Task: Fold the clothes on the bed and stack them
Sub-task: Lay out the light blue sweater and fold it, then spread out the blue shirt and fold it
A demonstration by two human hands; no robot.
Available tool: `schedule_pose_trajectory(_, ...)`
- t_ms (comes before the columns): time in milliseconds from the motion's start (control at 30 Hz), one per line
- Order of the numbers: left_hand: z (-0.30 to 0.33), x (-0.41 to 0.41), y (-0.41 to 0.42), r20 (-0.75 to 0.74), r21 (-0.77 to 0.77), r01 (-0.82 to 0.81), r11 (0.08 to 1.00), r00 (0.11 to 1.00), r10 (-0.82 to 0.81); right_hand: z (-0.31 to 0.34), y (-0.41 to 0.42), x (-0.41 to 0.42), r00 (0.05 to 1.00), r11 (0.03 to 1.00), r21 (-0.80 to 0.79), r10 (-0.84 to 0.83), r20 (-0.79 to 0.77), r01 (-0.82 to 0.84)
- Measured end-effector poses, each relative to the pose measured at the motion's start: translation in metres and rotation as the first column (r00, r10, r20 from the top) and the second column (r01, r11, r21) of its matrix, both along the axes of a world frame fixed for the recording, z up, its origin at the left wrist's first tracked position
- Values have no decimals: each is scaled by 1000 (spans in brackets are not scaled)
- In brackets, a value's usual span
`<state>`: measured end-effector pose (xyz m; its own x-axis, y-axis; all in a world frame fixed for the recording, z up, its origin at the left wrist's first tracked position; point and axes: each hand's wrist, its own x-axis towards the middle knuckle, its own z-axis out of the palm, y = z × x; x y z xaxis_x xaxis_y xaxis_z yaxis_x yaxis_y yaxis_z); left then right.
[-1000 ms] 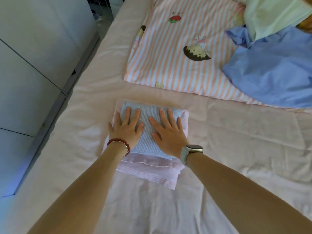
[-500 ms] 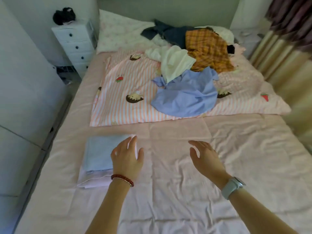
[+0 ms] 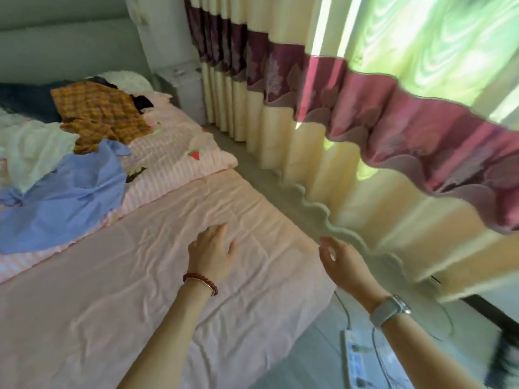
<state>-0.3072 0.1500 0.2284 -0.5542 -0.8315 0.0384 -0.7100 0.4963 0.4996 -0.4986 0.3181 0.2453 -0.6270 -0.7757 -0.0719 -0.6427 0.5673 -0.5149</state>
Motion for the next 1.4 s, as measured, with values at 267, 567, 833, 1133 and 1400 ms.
schedule_pose_trajectory(267,17,-209,-4,-42,-108,216,970,974,-222,7,37,-166,976,977,-14,-213,-39,213)
schedule_pose_trajectory(567,15,-374,-72,-75,-98,216,972,972,-223,12,-23,-322,984,982,72,-171,-53,174)
schedule_pose_trajectory(833,4,-434,-152,-42,-100,86,991,995,-91,5,-127,-419,987,995,98,43,-158,-27)
schedule_pose_trajectory(1133,-43,-449,-257,169,-11,-394,919,905,390,-44,-313,-522,899,890,178,434,-53,-419)
schedule_pose_trajectory(1400,-20,-490,-318,134,-31,-586,809,800,585,-38,-457,-527,710,706,166,703,-47,-688)
